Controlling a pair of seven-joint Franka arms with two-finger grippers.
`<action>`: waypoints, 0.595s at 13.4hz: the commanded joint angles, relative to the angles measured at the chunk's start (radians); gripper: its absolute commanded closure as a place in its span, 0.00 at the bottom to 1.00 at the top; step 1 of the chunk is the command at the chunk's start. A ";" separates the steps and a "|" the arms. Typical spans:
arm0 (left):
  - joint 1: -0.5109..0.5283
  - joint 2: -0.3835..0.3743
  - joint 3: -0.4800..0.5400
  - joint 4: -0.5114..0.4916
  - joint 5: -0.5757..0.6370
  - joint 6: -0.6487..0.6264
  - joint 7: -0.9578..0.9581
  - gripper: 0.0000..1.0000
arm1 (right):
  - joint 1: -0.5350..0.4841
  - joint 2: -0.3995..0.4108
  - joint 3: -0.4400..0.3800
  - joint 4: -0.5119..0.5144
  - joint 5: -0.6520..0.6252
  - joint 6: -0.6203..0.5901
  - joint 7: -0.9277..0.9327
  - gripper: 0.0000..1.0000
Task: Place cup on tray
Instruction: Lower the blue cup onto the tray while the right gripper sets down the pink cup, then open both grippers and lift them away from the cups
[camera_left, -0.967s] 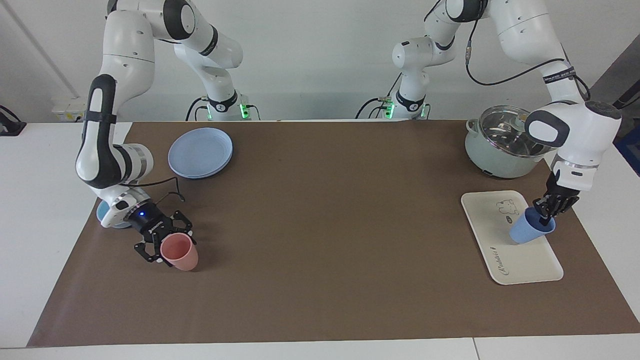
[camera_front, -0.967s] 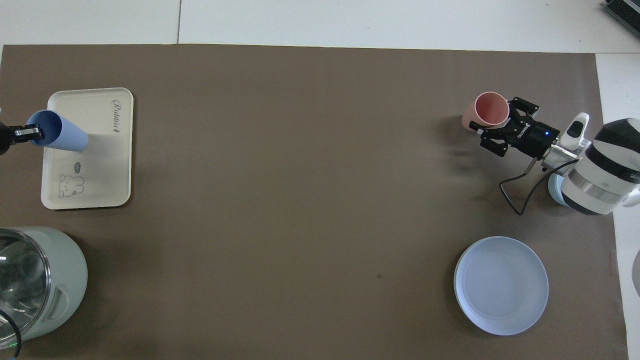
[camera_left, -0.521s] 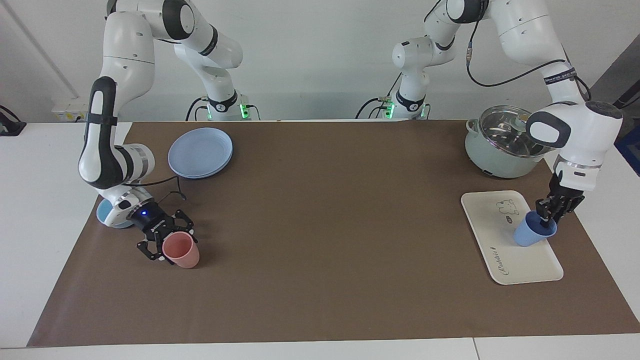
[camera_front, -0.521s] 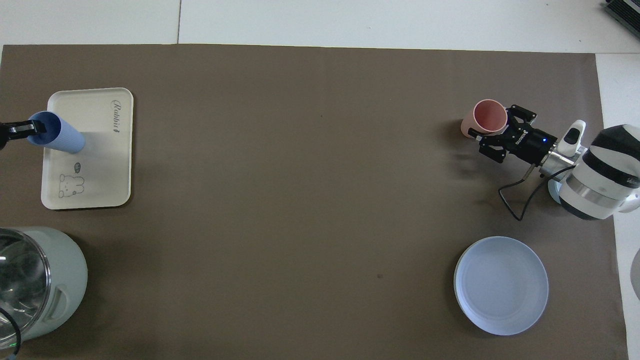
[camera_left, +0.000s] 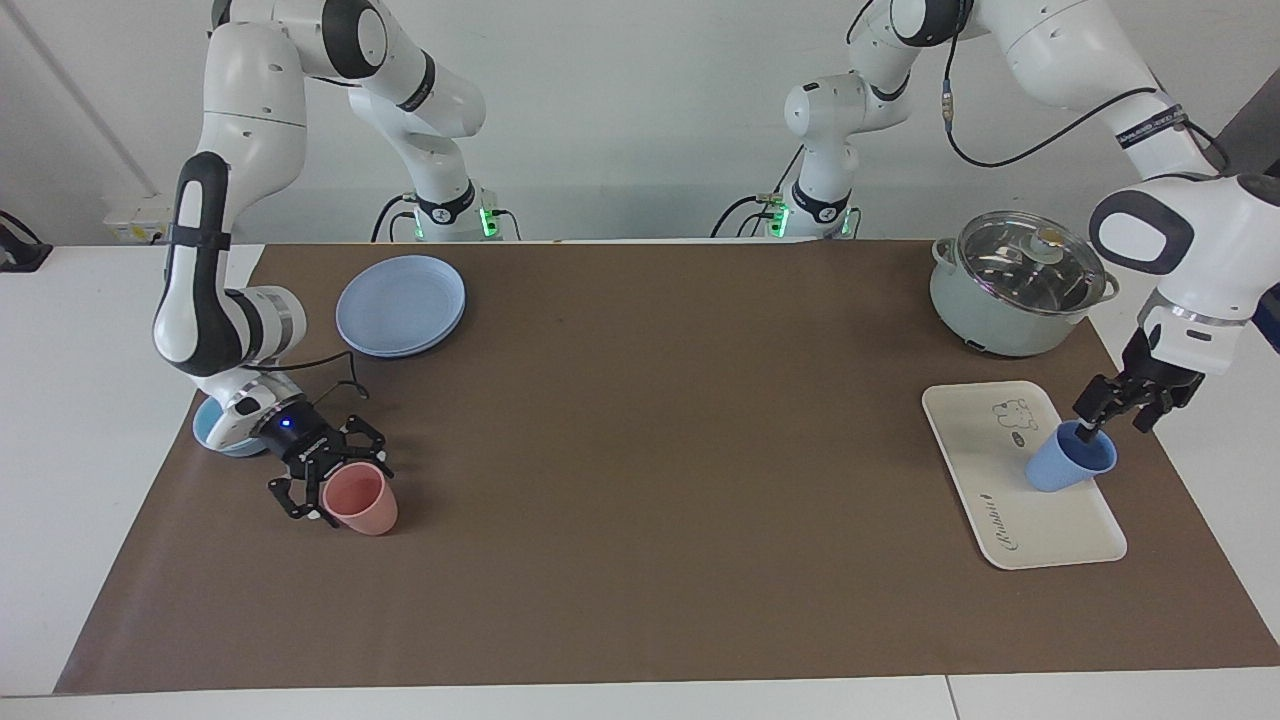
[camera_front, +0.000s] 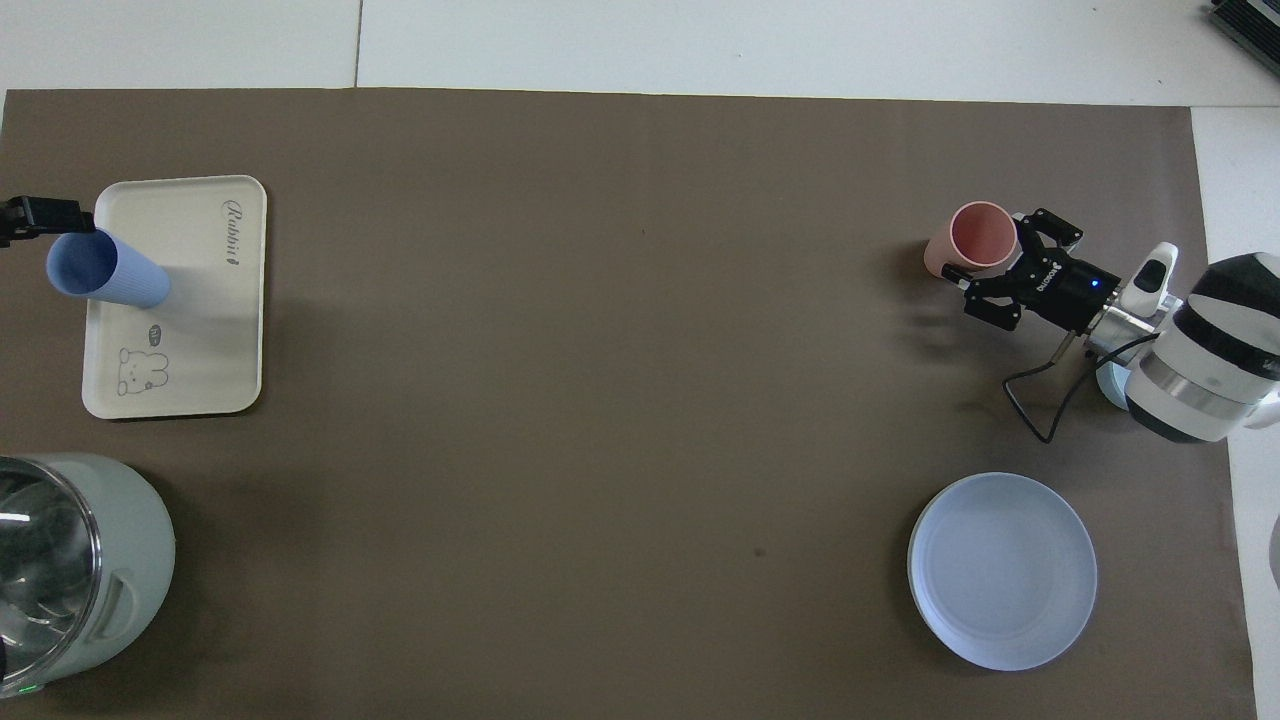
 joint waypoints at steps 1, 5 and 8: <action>-0.103 0.025 0.007 0.150 0.144 -0.207 -0.123 0.00 | -0.033 -0.030 0.012 -0.024 0.029 -0.064 -0.035 0.00; -0.211 -0.026 -0.001 0.225 0.165 -0.442 -0.162 0.00 | -0.045 -0.096 0.011 -0.024 0.029 -0.084 -0.011 0.00; -0.240 -0.129 -0.015 0.215 0.160 -0.511 -0.161 0.00 | -0.036 -0.217 0.008 -0.030 -0.014 -0.040 0.216 0.00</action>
